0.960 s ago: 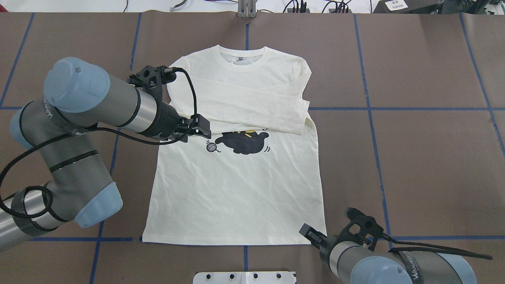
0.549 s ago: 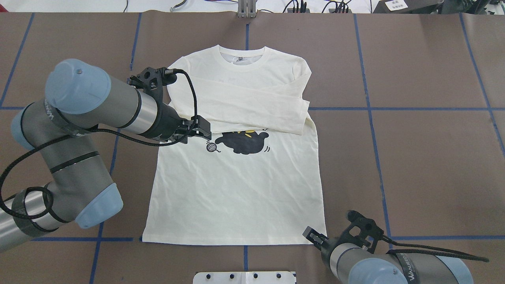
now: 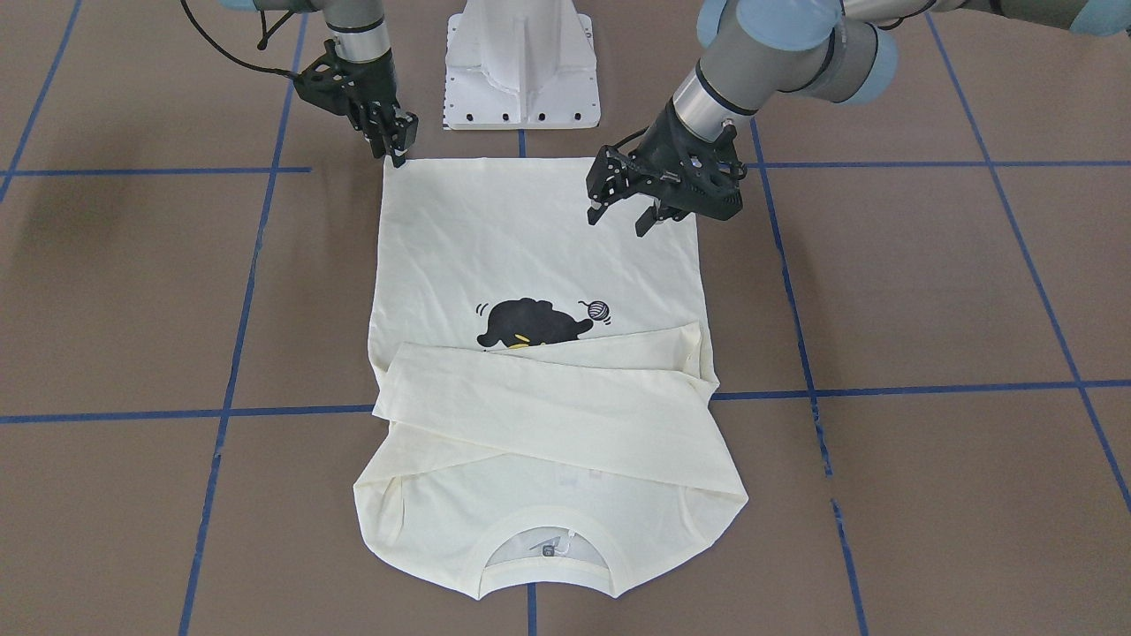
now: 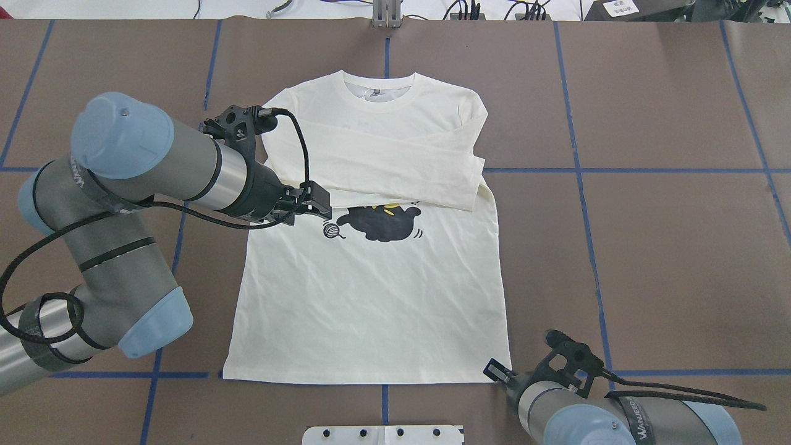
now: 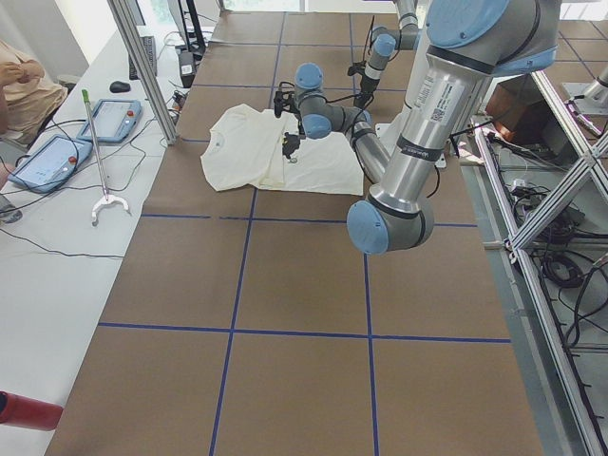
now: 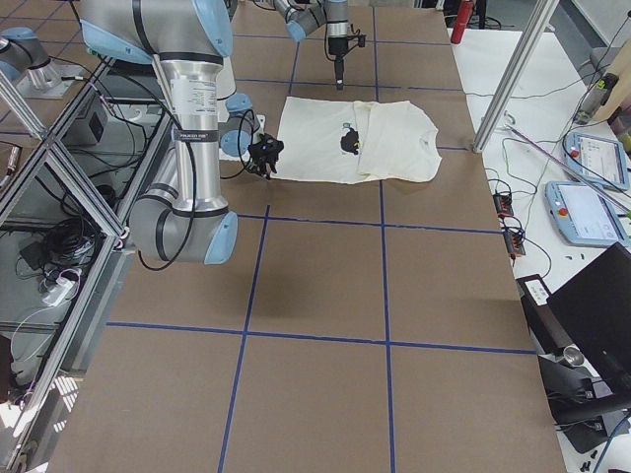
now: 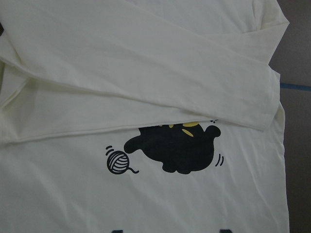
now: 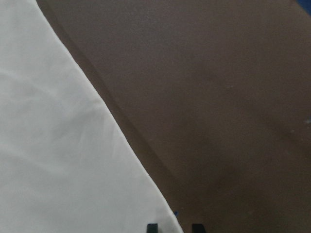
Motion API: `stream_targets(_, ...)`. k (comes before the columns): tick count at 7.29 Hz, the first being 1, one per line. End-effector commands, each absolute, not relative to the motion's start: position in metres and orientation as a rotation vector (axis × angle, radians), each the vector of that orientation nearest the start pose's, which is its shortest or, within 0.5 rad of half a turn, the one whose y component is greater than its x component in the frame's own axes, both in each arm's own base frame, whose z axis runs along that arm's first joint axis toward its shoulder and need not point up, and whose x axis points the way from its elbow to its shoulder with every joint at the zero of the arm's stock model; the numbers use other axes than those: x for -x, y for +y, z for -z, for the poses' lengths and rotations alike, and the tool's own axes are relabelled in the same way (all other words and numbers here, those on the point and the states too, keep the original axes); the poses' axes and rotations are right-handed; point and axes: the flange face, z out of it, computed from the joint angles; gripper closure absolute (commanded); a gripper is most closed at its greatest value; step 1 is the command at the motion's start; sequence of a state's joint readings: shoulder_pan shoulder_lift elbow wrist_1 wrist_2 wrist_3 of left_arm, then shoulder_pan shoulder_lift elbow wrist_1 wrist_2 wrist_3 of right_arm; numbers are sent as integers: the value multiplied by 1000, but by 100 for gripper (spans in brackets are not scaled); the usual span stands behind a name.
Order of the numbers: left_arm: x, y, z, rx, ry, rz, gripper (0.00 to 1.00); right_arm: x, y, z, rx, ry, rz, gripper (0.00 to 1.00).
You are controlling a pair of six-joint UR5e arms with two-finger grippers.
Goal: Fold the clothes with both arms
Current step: 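Lower both grippers to the shirt hem corners farthest from the neck and grasp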
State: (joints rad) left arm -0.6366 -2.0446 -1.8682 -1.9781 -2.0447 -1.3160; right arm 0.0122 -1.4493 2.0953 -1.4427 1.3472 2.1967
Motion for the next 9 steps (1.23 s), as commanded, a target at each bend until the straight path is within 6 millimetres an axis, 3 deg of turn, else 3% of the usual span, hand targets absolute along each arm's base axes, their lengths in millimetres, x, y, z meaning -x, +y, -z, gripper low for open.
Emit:
stream_targets(1,-426,-424,-209,-114,1221,65,27,501,-160,-348,34,-816,-686,100)
stream_targets(3,-423,-416,-213,-28,1221,267,27,496,-159,-337,46,-838,-685,100)
stream_targets(4,-452,-368,-232,-21,1176,370,27,494,-161,-333,48,-847,-688,100)
stream_targets(5,-427,-329,-273,-32,1104,382,27,488,-162,-325,53,-863,-686,100)
stream_targets(6,-421,-291,-311,-9,1034,378,27,486,-162,-323,54,-867,-685,100)
stream_targets(7,-431,-261,-339,-2,975,440,28,486,-162,-325,54,-864,-684,100)
stream_targets(9,-438,-240,-361,45,918,461,31,486,-162,-325,54,-864,-683,100)
